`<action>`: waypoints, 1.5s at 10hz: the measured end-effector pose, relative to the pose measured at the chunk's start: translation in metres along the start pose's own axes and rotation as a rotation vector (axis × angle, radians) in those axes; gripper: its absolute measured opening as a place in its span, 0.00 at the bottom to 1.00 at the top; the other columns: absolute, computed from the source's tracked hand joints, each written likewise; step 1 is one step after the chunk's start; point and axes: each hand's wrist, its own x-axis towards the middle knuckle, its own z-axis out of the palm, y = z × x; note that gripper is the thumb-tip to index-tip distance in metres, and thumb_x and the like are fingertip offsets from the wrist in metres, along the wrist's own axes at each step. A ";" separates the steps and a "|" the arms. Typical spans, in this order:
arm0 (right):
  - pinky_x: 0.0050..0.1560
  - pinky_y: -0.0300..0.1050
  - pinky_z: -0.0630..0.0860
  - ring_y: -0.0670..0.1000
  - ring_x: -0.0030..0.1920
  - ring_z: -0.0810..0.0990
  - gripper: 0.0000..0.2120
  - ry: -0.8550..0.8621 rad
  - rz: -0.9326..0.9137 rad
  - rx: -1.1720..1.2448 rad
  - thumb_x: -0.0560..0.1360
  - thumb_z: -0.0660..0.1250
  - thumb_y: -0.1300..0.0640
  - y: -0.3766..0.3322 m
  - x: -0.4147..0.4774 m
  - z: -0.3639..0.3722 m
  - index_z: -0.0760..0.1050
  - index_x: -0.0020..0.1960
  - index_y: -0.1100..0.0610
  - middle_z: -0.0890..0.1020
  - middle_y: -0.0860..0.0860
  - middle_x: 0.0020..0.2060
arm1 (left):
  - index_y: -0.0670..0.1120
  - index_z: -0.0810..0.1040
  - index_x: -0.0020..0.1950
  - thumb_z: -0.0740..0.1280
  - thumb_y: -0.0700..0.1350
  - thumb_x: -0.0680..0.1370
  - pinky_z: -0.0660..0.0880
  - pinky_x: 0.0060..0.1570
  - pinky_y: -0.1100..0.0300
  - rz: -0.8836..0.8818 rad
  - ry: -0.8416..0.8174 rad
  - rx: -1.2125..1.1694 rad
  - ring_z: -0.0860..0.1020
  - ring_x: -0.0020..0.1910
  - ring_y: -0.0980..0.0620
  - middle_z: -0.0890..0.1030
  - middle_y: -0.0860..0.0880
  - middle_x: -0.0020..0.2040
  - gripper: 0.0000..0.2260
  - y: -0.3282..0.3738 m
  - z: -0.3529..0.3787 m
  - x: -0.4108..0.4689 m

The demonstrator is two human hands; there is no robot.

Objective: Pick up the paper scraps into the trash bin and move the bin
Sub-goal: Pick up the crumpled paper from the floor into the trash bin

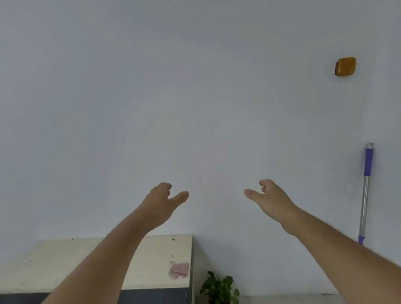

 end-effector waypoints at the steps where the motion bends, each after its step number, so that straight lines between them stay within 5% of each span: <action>1: 0.65 0.49 0.65 0.54 0.73 0.65 0.35 -0.002 -0.006 0.016 0.75 0.65 0.44 0.011 0.029 0.003 0.56 0.76 0.55 0.63 0.52 0.75 | 0.44 0.60 0.75 0.63 0.62 0.75 0.65 0.68 0.52 -0.007 -0.005 0.005 0.67 0.71 0.49 0.67 0.45 0.74 0.35 -0.007 0.014 0.028; 5: 0.65 0.49 0.66 0.54 0.72 0.66 0.35 -0.006 0.006 0.008 0.75 0.65 0.46 0.038 0.160 -0.017 0.56 0.76 0.57 0.63 0.54 0.75 | 0.46 0.61 0.74 0.64 0.61 0.75 0.67 0.66 0.52 -0.042 0.034 0.003 0.68 0.69 0.49 0.68 0.46 0.72 0.33 0.009 0.082 0.142; 10: 0.65 0.48 0.66 0.54 0.71 0.67 0.34 0.031 0.011 -0.023 0.76 0.64 0.46 0.039 0.232 0.059 0.57 0.76 0.57 0.64 0.54 0.74 | 0.46 0.61 0.74 0.64 0.62 0.75 0.68 0.67 0.52 -0.034 -0.031 -0.019 0.69 0.69 0.49 0.69 0.47 0.72 0.33 -0.051 0.092 0.235; 13: 0.63 0.46 0.66 0.53 0.70 0.68 0.32 -0.024 0.046 -0.032 0.75 0.64 0.47 0.092 0.257 0.112 0.59 0.75 0.56 0.66 0.53 0.73 | 0.47 0.63 0.73 0.64 0.62 0.74 0.71 0.65 0.51 -0.086 -0.025 -0.033 0.71 0.67 0.49 0.70 0.47 0.71 0.32 -0.112 0.132 0.251; 14: 0.65 0.48 0.66 0.54 0.70 0.68 0.32 -0.049 0.047 -0.047 0.76 0.64 0.47 0.130 0.259 0.141 0.60 0.75 0.57 0.67 0.53 0.73 | 0.46 0.63 0.74 0.64 0.62 0.75 0.71 0.55 0.59 -0.117 -0.032 -0.017 0.72 0.65 0.50 0.70 0.47 0.71 0.32 -0.148 0.160 0.246; 15: 0.67 0.49 0.66 0.54 0.72 0.67 0.33 -0.117 0.068 -0.060 0.76 0.64 0.46 0.187 0.247 0.187 0.59 0.76 0.57 0.66 0.53 0.74 | 0.45 0.63 0.73 0.64 0.61 0.75 0.68 0.57 0.58 -0.172 -0.030 -0.002 0.72 0.65 0.47 0.71 0.45 0.70 0.32 -0.199 0.204 0.231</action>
